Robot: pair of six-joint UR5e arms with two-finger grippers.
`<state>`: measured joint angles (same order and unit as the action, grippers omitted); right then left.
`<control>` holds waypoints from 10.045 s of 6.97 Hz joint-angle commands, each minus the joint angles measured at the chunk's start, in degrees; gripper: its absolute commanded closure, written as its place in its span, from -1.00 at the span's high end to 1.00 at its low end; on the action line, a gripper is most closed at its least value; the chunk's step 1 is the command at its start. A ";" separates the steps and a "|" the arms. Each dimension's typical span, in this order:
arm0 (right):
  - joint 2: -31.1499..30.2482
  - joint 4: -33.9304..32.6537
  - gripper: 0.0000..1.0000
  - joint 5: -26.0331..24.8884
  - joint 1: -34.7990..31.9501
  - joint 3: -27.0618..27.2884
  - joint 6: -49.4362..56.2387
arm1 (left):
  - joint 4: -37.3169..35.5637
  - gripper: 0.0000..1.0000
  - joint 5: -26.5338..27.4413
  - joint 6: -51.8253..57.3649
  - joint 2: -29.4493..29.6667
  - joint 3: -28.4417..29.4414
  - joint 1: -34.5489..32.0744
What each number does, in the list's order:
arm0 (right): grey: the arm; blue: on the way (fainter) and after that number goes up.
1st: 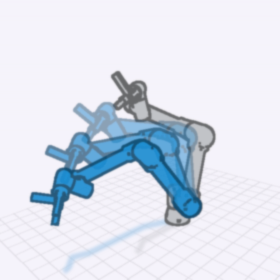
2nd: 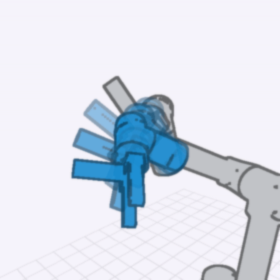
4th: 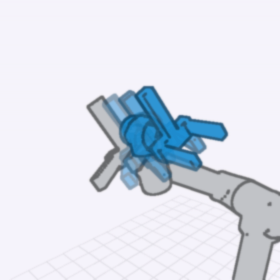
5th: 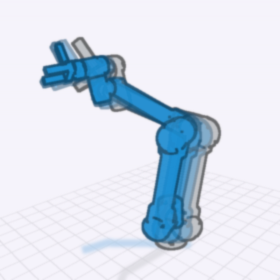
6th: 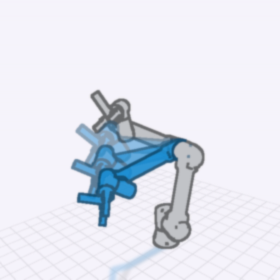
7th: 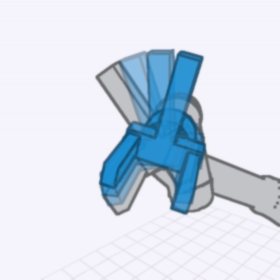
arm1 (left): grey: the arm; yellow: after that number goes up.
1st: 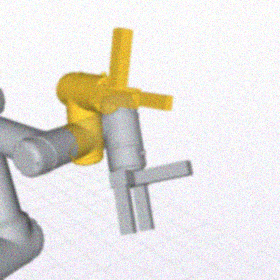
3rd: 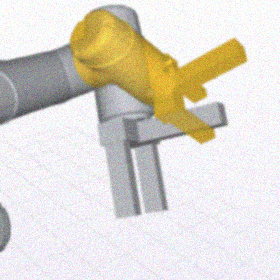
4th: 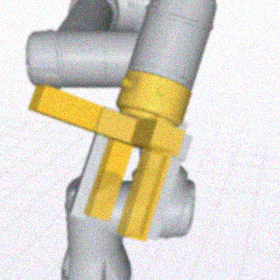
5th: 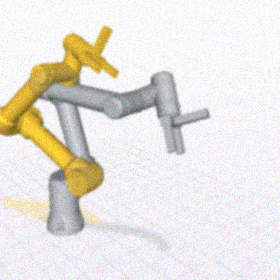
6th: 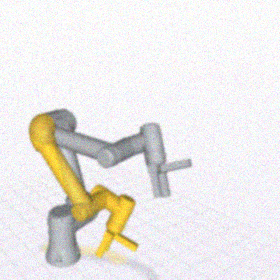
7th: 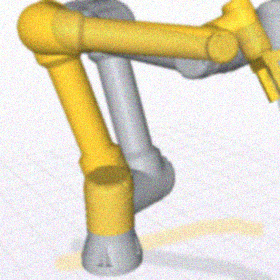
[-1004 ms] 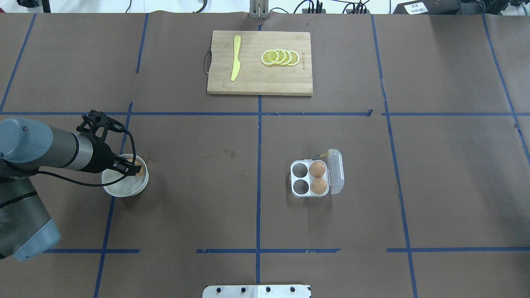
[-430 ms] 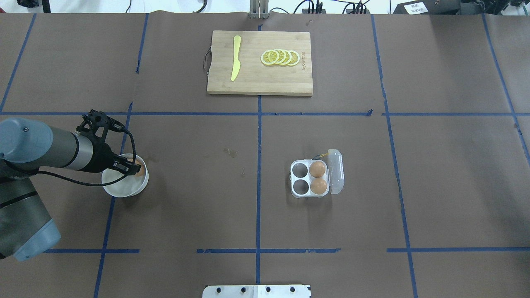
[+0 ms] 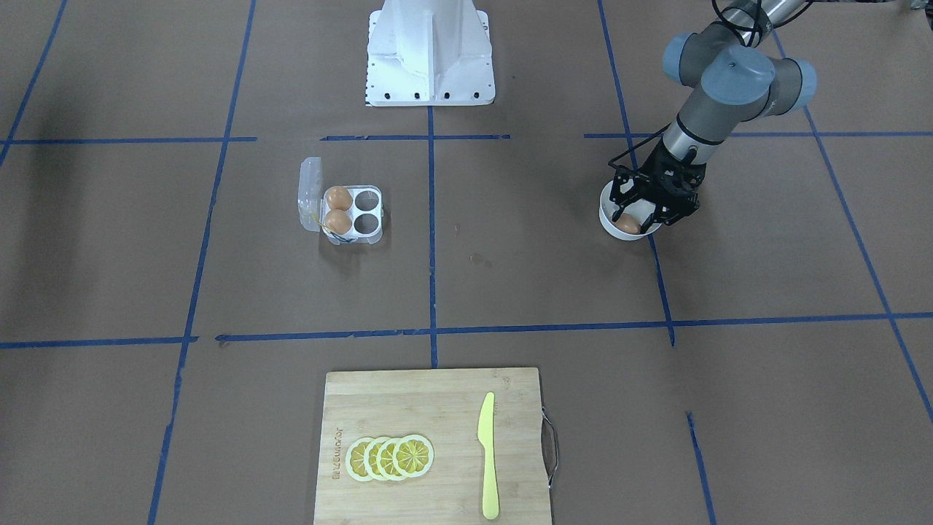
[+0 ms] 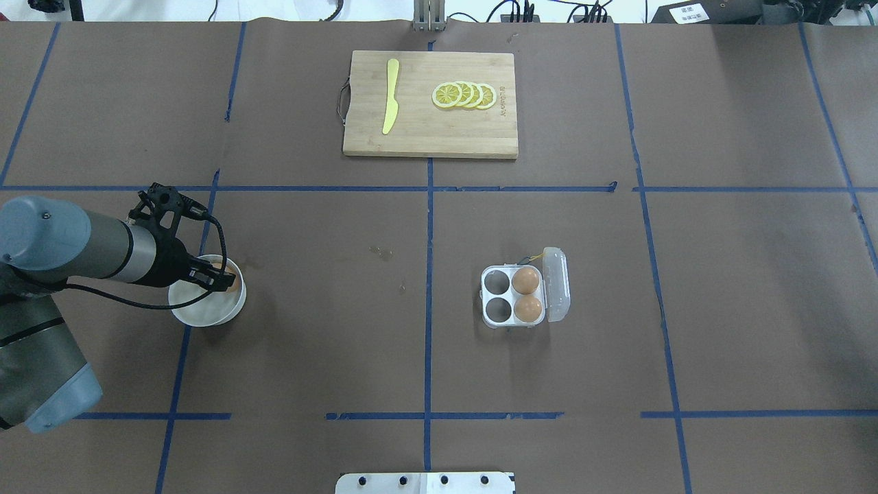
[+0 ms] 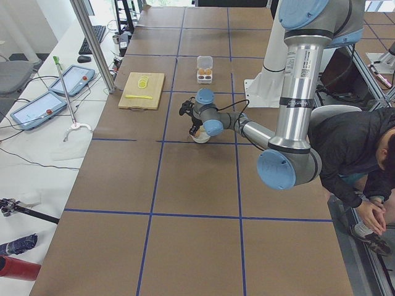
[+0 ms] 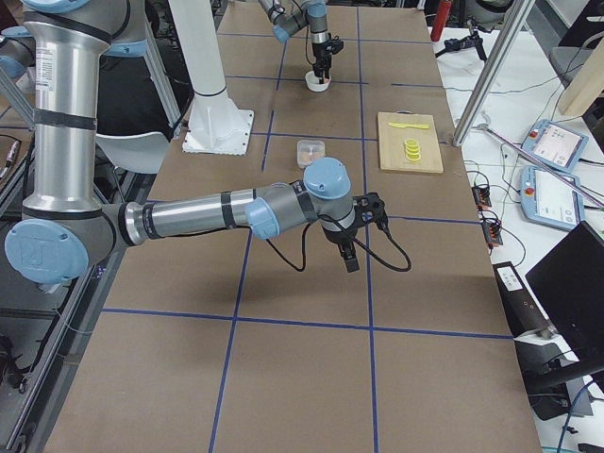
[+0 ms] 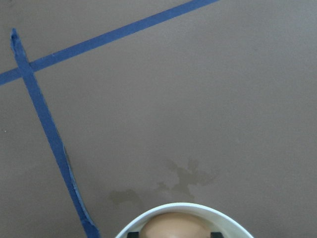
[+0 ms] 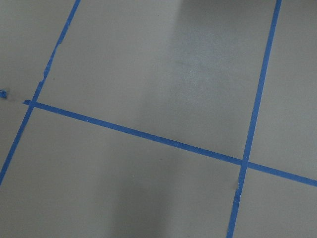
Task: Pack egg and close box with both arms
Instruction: 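Close the left gripper on the brown egg inside the bowl, then lift the egg with the left gripper and carry it to the carton, then lower the egg into an empty carton cup and open the left gripper, then withdraw the left gripper away from the carton toward rest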
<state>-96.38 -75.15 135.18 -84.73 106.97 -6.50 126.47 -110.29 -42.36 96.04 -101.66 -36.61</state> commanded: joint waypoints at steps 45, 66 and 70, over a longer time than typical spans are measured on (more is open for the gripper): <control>0.23 0.00 1.00 0.00 -0.09 0.16 -0.18 | 19.26 -0.55 22.93 -49.31 35.79 20.27 19.65; -0.21 -0.09 1.00 0.00 -0.09 0.43 -0.35 | 0.58 1.00 8.05 -35.31 25.54 1.50 12.48; -0.21 -0.26 1.00 0.79 1.57 2.96 -8.31 | -6.15 1.00 -3.42 -2.37 10.53 -3.10 -9.38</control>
<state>-96.52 -75.26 135.84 -84.37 108.21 -10.66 120.75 -111.20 -54.38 112.10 -103.67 -39.15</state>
